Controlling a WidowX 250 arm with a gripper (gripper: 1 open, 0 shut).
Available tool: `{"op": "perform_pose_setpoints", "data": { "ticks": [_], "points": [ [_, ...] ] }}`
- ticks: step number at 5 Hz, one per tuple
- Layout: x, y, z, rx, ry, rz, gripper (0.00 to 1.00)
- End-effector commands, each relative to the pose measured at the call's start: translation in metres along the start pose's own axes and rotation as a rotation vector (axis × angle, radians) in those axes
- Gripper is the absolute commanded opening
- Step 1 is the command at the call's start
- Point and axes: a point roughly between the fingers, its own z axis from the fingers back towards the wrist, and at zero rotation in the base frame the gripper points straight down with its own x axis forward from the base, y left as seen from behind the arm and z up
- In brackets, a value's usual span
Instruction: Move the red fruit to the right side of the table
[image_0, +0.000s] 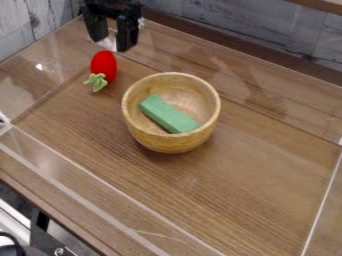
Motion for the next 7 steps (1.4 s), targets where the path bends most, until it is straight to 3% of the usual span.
{"op": "perform_pose_setpoints", "data": {
  "ticks": [1,2,4,6,7],
  "points": [
    [0.010,0.017,0.007,0.034,-0.063,0.024,1.00],
    [0.016,0.029,-0.007,0.036,-0.066,0.050,1.00],
    [0.022,0.054,-0.017,0.030,-0.069,0.155,1.00],
    [0.033,0.064,-0.014,0.026,-0.059,0.160,1.00],
    [0.032,0.065,-0.020,0.024,-0.048,0.214,1.00]
  ]
}}
